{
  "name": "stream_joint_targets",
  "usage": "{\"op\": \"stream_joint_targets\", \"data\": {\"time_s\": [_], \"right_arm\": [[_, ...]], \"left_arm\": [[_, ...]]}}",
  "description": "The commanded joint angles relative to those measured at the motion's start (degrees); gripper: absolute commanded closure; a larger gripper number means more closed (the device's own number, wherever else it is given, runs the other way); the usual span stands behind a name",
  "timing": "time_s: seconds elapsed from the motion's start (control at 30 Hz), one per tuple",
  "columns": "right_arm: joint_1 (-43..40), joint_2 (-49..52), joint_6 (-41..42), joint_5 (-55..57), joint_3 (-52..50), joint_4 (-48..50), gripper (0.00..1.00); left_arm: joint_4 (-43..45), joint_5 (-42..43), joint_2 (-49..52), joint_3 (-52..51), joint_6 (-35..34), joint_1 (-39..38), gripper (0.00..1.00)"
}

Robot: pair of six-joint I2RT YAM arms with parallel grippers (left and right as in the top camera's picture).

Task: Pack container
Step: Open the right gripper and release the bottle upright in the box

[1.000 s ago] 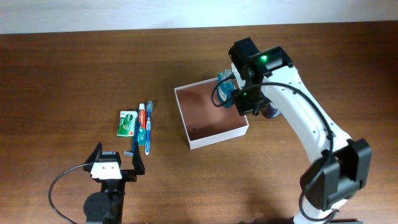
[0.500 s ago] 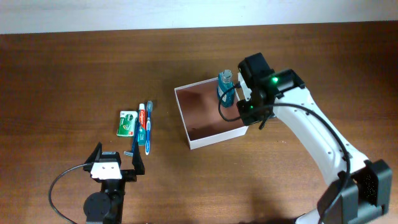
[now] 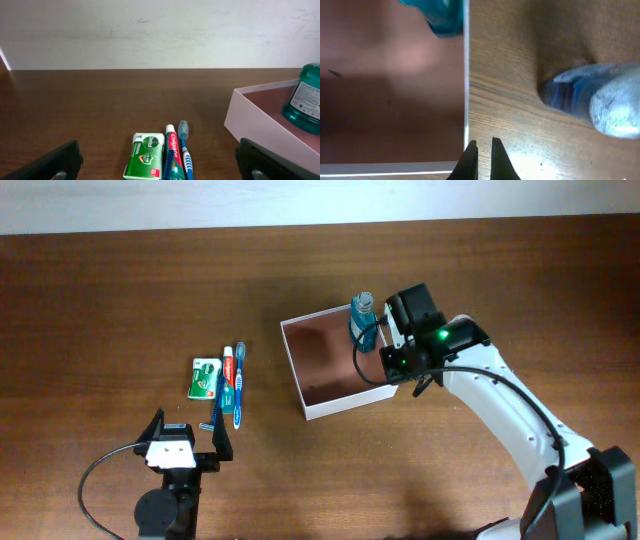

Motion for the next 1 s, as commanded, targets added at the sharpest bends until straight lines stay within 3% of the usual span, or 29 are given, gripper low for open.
{"op": "stream_joint_targets", "data": {"time_s": [0.0, 0.97], "right_arm": [[-1.9, -0.7, 3.8, 1.9, -2.3, 2.1, 0.96], [-3.1, -0.6, 3.7, -5.6, -4.7, 1.7, 0.96]], "left_arm": [[0.2, -0.6, -0.5, -0.3, 0.5, -0.2, 0.01], [0.2, -0.6, -0.5, -0.3, 0.5, -0.2, 0.0]]}}
